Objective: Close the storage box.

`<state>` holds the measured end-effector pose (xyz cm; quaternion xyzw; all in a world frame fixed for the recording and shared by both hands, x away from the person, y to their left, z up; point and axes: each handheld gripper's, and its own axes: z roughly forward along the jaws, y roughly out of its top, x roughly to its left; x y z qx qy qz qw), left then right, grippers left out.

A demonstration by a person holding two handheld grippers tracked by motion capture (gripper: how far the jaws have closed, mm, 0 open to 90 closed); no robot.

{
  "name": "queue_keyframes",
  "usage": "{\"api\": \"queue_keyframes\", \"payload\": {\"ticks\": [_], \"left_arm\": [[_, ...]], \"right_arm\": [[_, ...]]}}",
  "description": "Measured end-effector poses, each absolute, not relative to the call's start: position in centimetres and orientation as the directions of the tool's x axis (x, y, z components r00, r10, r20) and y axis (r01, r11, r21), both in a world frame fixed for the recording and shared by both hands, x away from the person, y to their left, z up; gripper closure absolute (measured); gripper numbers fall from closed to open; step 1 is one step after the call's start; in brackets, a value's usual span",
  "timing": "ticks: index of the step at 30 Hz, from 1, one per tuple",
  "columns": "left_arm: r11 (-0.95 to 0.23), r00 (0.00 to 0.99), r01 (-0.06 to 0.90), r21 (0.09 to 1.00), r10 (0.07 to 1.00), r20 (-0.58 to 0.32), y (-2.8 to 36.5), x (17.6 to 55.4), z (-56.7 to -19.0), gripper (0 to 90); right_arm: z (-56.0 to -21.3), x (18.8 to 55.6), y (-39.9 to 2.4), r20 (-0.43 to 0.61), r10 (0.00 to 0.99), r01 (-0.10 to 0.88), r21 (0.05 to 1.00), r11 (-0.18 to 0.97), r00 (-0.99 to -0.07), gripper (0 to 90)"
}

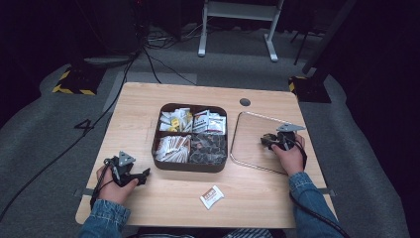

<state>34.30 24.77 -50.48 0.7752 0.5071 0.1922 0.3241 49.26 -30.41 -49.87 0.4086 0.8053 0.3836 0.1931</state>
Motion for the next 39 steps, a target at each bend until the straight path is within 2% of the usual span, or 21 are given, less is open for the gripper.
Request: {"api": "queue_keyframes", "payload": {"ticks": [5,23,39], "left_arm": [[-0.277,0.413,0.661,0.697,0.91,-0.03,24.8,34.3,-50.5,20.1],[-0.278,0.414,0.661,0.697,0.91,-0.03,24.8,34.4,-50.5,19.8],[-0.275,0.407,0.665,0.695,0.913,-0.028,24.7,34.3,-50.5,19.8]], "right_arm": [[-49.4,49.0,-30.7,-0.026,0.808,0.499,0.774,0.389,-0.589,58.9],[-45.1,47.3,-31.6,0.025,0.795,0.476,0.813,0.336,-0.606,58.9],[-42.2,46.4,-29.1,0.049,0.75,0.455,0.82,0.347,-0.659,58.9]]}}
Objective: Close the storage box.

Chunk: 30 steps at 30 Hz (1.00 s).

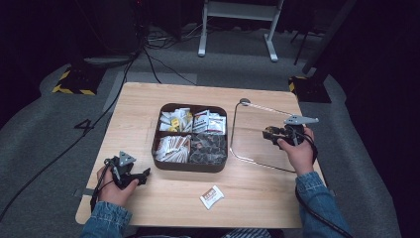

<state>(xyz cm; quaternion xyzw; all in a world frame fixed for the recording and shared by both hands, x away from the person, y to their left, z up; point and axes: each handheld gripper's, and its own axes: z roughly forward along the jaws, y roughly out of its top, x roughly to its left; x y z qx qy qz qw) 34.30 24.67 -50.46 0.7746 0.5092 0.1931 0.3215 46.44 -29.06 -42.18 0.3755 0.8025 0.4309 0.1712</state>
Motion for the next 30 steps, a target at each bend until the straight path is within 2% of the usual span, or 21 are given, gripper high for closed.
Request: {"api": "queue_keyframes", "payload": {"ticks": [10,12,30], "left_arm": [[-0.275,0.409,0.666,0.693,0.912,-0.032,24.7,34.3,-50.5,19.4],[-0.291,0.426,0.666,0.686,0.904,-0.029,24.6,34.2,-50.5,12.9],[-0.293,0.428,0.666,0.686,0.903,-0.03,24.8,34.0,-50.5,13.2]], "right_arm": [[-40.6,47.4,-24.7,0.042,0.694,0.426,0.815,0.393,-0.719,58.9],[-40.3,47.7,-23.8,0.042,0.685,0.421,0.815,0.398,-0.727,58.9],[-38.4,48.7,-17.7,0.049,0.653,0.407,0.816,0.41,-0.756,58.9]]}}
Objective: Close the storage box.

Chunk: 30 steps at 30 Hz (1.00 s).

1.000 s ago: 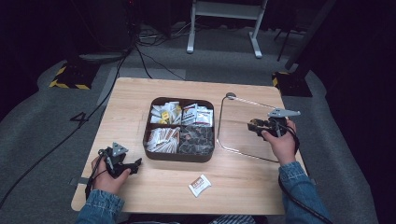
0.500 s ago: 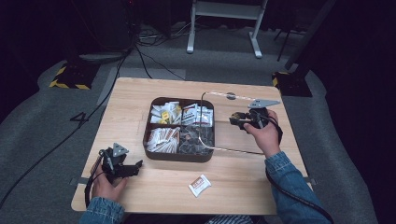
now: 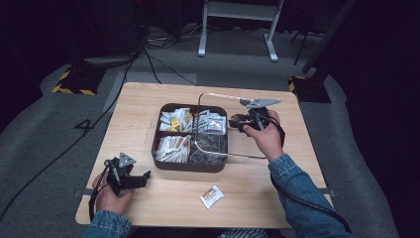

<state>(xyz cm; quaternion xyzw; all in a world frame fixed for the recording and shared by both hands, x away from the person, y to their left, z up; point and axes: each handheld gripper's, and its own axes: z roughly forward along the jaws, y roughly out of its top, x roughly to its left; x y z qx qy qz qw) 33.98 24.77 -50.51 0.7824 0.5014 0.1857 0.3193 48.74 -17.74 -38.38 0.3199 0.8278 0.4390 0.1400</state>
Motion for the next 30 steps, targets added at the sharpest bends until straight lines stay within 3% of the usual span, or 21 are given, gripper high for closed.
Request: {"api": "queue_keyframes", "payload": {"ticks": [13,30], "left_arm": [[-0.293,0.426,0.666,0.686,0.904,-0.028,24.8,34.1,-50.5,13.1],[-0.29,0.425,0.666,0.688,0.905,-0.029,24.8,34.2,-50.5,13.0]], "right_arm": [[-37.3,49.1,-14.1,0.023,0.637,0.389,0.808,0.442,-0.771,58.8],[-38.6,50.0,-10.0,0.045,0.64,0.412,0.8,0.437,-0.767,58.8]]}}
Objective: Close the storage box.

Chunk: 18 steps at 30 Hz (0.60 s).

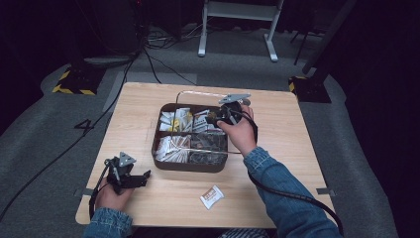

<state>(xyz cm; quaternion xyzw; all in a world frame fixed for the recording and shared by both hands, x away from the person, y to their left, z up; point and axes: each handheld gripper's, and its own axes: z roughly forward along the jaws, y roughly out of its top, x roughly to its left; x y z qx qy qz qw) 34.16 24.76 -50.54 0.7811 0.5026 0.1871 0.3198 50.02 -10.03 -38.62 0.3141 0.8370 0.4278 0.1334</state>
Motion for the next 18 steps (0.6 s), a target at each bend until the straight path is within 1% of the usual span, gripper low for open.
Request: {"api": "queue_keyframes", "payload": {"ticks": [11,16,18], "left_arm": [[-0.29,0.425,0.665,0.688,0.905,-0.029,24.8,34.2,-50.5,13.0],[-0.29,0.425,0.666,0.688,0.905,-0.029,24.8,34.2,-50.5,13.0],[-0.29,0.425,0.666,0.688,0.905,-0.029,24.8,34.2,-50.5,13.0]], "right_arm": [[-39.8,49.8,-6.8,0.023,0.64,0.402,0.795,0.454,-0.768,58.8],[-40.7,49.8,-5.6,0.05,0.65,0.433,0.785,0.444,-0.758,58.8],[-41.0,49.8,-5.2,0.042,0.651,0.431,0.781,0.451,-0.758,58.8]]}}
